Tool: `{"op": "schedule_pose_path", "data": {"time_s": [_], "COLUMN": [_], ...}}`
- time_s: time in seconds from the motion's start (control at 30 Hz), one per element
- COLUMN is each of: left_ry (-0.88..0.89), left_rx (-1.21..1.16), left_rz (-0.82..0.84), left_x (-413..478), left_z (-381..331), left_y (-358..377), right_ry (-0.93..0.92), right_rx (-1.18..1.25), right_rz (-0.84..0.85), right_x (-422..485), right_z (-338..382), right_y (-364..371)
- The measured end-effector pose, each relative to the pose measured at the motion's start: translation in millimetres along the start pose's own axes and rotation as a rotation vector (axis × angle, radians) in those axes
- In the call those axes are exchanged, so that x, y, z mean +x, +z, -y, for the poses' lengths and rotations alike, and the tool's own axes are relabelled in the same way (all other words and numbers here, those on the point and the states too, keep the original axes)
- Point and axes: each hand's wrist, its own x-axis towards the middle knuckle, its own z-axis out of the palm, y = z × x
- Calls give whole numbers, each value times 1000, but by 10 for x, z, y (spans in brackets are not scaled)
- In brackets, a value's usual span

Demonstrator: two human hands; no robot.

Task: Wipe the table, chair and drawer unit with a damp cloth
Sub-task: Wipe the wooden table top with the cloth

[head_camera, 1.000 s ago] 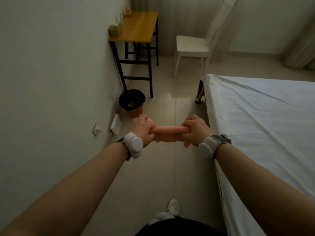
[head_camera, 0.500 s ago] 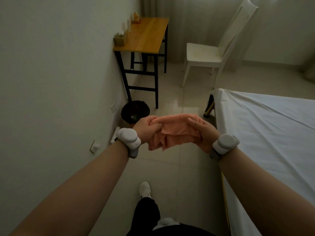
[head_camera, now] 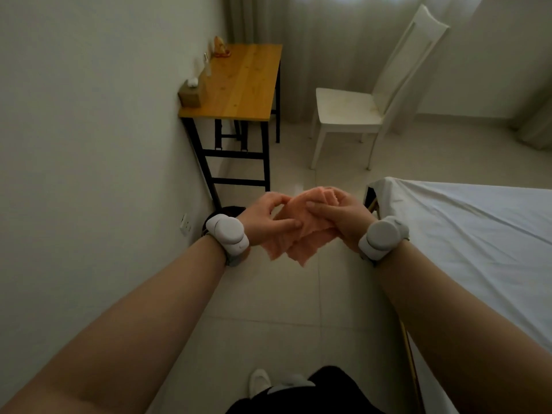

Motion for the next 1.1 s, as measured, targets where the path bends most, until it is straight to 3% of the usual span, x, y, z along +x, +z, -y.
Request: {"op": "schedule_pose_path", "data": {"time_s": [0.2, 0.43, 0.53, 0.7, 0.9, 1.1], "left_ry": [-9, -147, -192, -273, -358, -484], "left_rx": [-219, -640, -604, -372, -205, -67], "left_rz": [-195, -311, -333, -485, -404, -536], "left_x": [577, 1605, 2081, 2789, 3187, 3504], "left_z": [48, -84, -126, -46, 197, 827], "left_y": [-131, -291, -349, -370, -576, -1124], "right_ry": [7, 166, 154, 152, 137, 143], "right_rx": [303, 116, 130, 190, 136, 8], "right_rz": [41, 206, 210, 20, 152, 76], "right_x": [616, 1628, 2030, 2656, 3236, 4057], "right_z": [22, -52, 165, 371, 490, 619], "right_y": [-215, -560, -797, -1178, -1198, -1119]}}
